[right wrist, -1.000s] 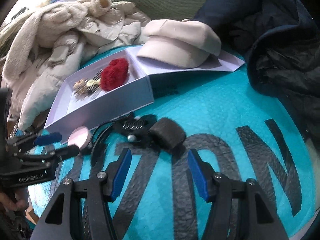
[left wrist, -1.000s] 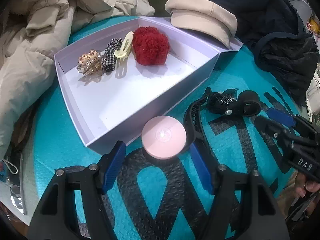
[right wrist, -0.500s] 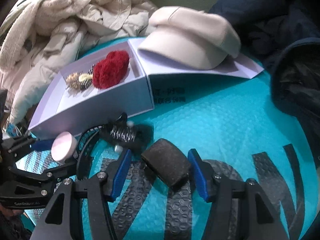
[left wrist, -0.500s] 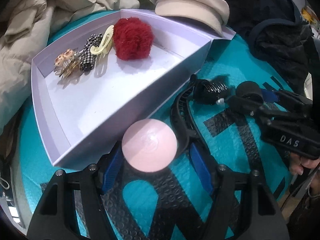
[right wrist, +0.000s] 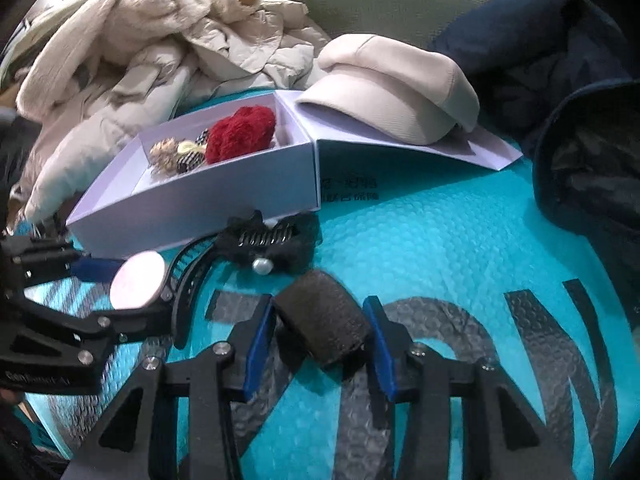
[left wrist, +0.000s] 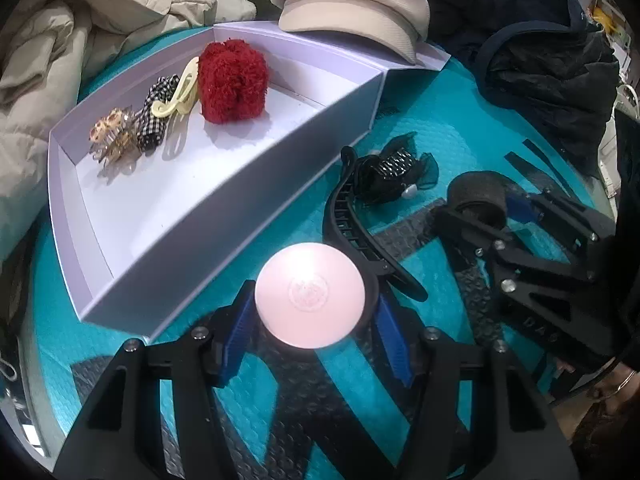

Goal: Organize objects
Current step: 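Grasp the black velvet hair tie with the right tool while the left tool grasps the pink compact, then carry the black hair tie with the right tool while the left tool carries the pink compact over the box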

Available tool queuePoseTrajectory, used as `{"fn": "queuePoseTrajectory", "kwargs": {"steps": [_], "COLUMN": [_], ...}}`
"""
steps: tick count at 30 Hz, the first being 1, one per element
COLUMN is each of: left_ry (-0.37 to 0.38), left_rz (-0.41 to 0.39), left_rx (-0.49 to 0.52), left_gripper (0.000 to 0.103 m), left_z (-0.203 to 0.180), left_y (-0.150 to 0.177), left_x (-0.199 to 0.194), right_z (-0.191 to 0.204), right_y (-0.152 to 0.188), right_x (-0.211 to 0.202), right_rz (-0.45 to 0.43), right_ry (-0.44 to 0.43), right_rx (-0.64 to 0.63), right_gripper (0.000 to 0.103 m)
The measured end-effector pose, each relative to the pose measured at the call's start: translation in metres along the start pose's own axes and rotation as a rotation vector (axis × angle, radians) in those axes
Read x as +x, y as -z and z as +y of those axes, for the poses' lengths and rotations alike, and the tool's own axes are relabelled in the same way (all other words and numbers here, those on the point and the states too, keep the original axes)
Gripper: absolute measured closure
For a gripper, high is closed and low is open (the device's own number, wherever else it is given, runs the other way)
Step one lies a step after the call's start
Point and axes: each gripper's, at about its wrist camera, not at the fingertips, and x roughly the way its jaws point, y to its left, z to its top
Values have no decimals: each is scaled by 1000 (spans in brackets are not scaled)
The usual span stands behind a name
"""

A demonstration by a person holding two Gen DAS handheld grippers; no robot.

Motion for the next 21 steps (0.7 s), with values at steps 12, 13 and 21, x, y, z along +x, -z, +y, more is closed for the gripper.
{"fn": "queuePoseTrajectory", "kwargs": {"steps": [12, 13, 21], "left_ry": [-9, -6, 12], "left_rz": [-7, -7, -3], "left_rx": [-15, -16, -17], "left_gripper": [47, 47, 47], "left_z": [-12, -12, -15], "left_y": [29, 30, 36], "left_x": [-17, -18, -26], "right_z": [-10, -12, -31], "right_y": [9, 11, 22], "right_x": [-17, -18, -32], "right_rz": [-17, -16, -17], "right_ry": [-65, -73, -120], "right_rx": [83, 91, 214], "right_gripper": [76, 77, 78]}}
